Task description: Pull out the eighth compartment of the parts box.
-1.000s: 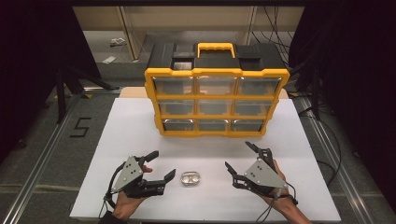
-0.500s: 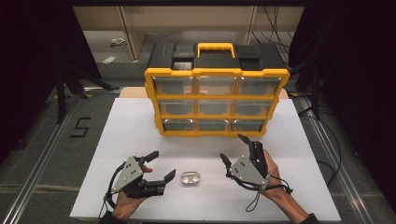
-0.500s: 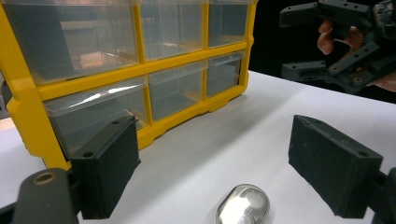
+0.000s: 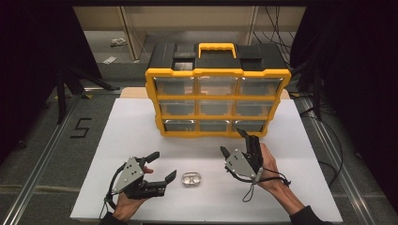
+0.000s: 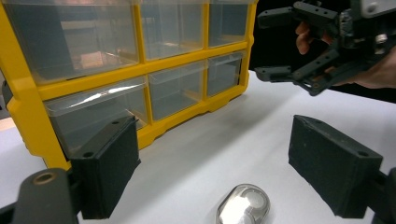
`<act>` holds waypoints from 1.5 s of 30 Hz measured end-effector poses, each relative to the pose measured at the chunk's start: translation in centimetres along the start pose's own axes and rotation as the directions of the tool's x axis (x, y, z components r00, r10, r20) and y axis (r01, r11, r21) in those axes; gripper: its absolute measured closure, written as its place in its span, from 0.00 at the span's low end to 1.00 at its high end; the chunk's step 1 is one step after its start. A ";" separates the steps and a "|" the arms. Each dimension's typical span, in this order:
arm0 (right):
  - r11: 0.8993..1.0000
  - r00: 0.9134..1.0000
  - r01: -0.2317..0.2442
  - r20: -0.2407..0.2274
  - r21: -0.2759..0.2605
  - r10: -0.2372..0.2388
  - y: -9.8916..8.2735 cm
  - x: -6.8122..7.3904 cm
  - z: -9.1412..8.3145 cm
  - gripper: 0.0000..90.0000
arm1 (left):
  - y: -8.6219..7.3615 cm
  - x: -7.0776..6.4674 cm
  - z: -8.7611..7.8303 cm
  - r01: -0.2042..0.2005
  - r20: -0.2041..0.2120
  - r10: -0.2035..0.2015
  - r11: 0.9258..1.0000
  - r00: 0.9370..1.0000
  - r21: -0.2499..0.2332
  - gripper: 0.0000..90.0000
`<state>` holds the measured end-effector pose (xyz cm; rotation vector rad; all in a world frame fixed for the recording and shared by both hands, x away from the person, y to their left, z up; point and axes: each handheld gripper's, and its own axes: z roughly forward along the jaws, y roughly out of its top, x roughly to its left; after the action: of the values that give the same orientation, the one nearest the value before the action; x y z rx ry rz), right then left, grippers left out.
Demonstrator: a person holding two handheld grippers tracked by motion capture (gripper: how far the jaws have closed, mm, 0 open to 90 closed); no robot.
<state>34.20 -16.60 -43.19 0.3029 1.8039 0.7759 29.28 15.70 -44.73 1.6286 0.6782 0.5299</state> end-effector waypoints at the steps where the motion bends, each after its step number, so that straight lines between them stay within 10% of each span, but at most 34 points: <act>1: 1.000 1.000 0.007 0.006 0.002 -0.007 0.0 0.0 0.2 0.23 | 0.0 0.0 0.0 -0.001 0.000 0.001 1.000 1.000 0.001 0.18; 16: 0.992 0.992 0.119 0.033 0.029 -0.120 -0.2 0.2 3.6 0.26 | -0.1 0.0 0.0 0.003 0.003 -0.003 1.000 1.000 0.000 0.18; 45: 0.951 0.950 0.304 0.060 0.063 -0.308 -0.7 2.0 7.5 0.32 | 0.0 0.0 0.0 0.003 0.006 -0.003 1.000 1.000 -0.006 0.18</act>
<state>40.39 -13.33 -46.51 0.0785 1.7542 0.4930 29.26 15.69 -44.76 1.6230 0.6742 0.5238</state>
